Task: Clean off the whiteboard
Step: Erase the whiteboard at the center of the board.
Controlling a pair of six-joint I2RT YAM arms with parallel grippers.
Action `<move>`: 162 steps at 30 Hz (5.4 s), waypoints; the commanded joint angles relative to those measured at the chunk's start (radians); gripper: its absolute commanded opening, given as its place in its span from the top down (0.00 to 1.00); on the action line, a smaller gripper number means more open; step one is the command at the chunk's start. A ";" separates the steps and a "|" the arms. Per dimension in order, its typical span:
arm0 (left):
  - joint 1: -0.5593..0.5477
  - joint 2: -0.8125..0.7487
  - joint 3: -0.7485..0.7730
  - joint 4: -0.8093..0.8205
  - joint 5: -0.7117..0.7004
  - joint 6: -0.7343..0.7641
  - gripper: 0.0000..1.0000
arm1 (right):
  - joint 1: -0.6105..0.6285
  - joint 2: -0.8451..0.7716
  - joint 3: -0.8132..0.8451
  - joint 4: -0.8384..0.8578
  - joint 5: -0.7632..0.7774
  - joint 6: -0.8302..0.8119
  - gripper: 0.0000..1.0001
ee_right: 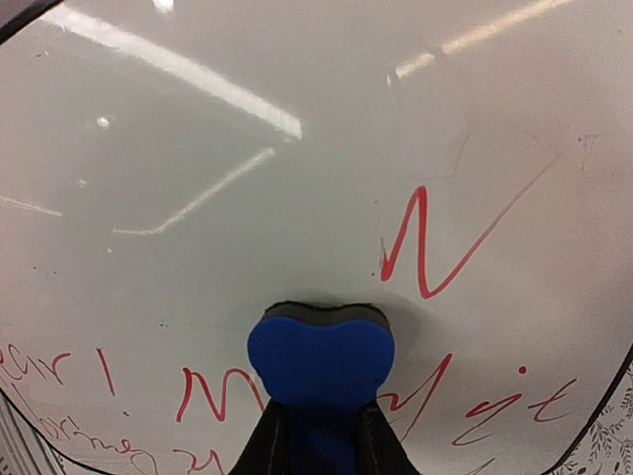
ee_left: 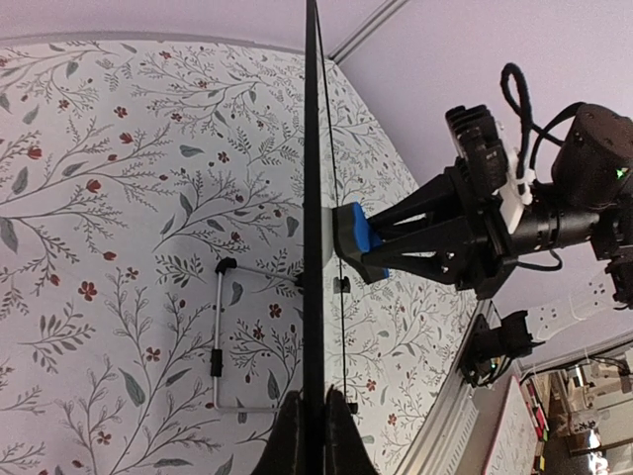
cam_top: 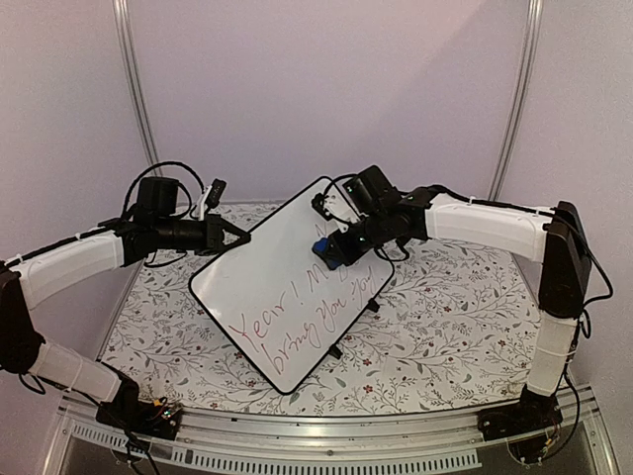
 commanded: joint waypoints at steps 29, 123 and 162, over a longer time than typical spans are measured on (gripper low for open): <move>-0.015 -0.008 0.014 0.017 0.044 0.045 1.00 | -0.022 0.092 0.345 -0.114 0.100 0.004 0.95; -0.015 -0.006 0.014 0.017 0.047 0.045 1.00 | -0.085 0.105 0.245 -0.069 0.009 0.088 0.96; -0.015 0.003 0.015 0.016 0.047 0.043 1.00 | -0.086 -0.044 0.043 -0.009 0.010 0.110 0.96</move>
